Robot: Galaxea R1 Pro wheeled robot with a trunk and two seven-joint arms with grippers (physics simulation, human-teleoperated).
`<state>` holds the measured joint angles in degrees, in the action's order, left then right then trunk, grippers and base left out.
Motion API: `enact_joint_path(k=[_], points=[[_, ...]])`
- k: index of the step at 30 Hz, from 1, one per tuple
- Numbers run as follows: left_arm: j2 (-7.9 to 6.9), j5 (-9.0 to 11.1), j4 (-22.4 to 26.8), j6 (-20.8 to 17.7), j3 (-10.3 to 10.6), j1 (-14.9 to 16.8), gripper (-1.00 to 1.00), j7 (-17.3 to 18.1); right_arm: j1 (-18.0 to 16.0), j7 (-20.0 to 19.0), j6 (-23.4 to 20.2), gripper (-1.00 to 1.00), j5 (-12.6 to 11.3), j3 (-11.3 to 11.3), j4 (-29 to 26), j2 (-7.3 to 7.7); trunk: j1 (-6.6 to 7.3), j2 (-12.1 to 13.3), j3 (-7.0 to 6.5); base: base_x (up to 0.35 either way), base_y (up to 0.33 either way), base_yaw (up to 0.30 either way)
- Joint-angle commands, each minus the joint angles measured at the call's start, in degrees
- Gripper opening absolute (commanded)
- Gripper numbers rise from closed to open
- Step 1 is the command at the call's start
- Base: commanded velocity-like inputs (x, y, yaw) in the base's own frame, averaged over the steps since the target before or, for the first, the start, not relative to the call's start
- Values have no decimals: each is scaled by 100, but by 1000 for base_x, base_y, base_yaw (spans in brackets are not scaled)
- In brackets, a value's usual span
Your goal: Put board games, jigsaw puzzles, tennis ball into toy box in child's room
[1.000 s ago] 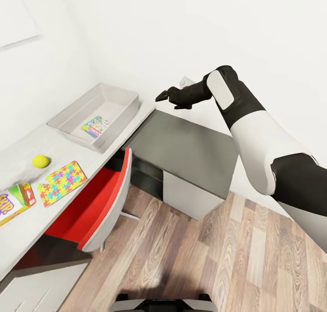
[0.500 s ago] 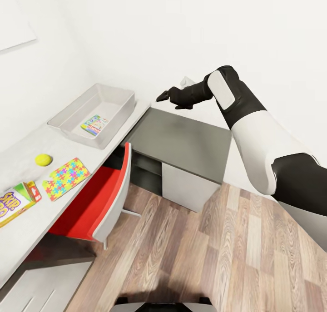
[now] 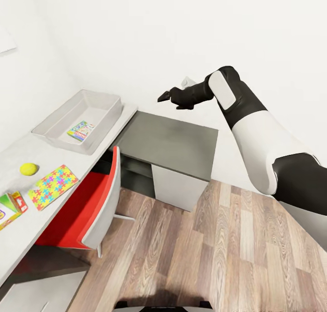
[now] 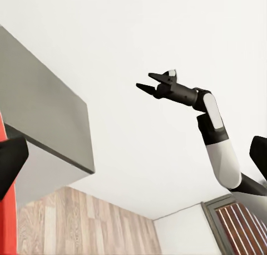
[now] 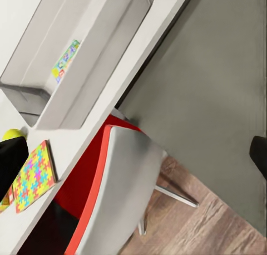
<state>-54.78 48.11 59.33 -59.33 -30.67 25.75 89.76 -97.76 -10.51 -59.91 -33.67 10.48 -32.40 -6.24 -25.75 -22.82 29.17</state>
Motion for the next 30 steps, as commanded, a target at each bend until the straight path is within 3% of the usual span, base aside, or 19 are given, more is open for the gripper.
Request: enact_joint_path(k=[1,18,26,30], points=[[-2,-3,0,-61,0,0,100,24,-6,-56,-9,100,62,7,3,2,-4,-9,1,-1,0,-177],[4,-16,0,-61,0,0,100,24,180,-51,-9,100,55,10,22,73,-4,-9,-133,0,0,-177],[72,-34,0,-61,0,0,100,24,232,-48,-9,100,52,21,28,307,-4,-9,-196,0,0,-177],[79,-37,0,-61,0,0,100,24,552,-48,-9,100,52,6,7,459,-4,-9,-228,0,0,-177]])
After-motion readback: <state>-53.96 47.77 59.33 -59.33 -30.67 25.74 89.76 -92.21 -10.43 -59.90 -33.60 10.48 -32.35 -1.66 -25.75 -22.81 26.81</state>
